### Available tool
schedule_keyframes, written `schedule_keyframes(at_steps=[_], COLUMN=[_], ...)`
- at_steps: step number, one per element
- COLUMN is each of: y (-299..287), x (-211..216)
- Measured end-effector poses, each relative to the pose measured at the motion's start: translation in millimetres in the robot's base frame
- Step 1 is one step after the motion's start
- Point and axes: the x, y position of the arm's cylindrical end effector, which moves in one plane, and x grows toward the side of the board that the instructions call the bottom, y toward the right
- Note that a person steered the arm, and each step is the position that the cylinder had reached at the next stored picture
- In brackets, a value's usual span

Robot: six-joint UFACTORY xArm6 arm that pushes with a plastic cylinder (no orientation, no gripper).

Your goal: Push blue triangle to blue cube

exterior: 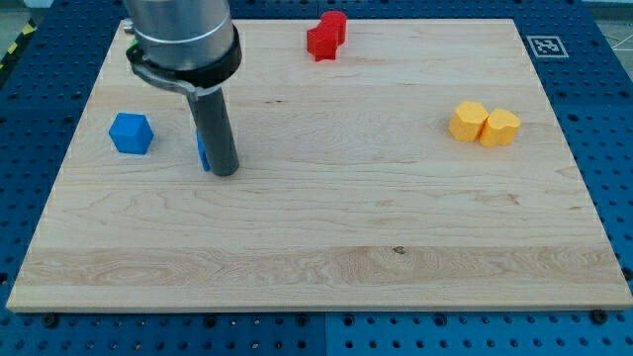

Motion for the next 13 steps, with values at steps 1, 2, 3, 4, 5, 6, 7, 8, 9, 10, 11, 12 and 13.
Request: schedule_keyframes(at_steps=[1, 2, 3, 4, 5, 6, 7, 8, 9, 10, 11, 12, 13], y=[-12.8, -28.7, -20.1, 2.7, 21.3, 19.9, 4.4, -18.1, -41.7, -41.2, -16.1, -12.7, -12.7], x=[-14.7, -15.0, -14.3, -21.6, -41.6, -74.6, -74.4, -57.3, -33.7, -34.7, -48.9, -21.2, 31.3])
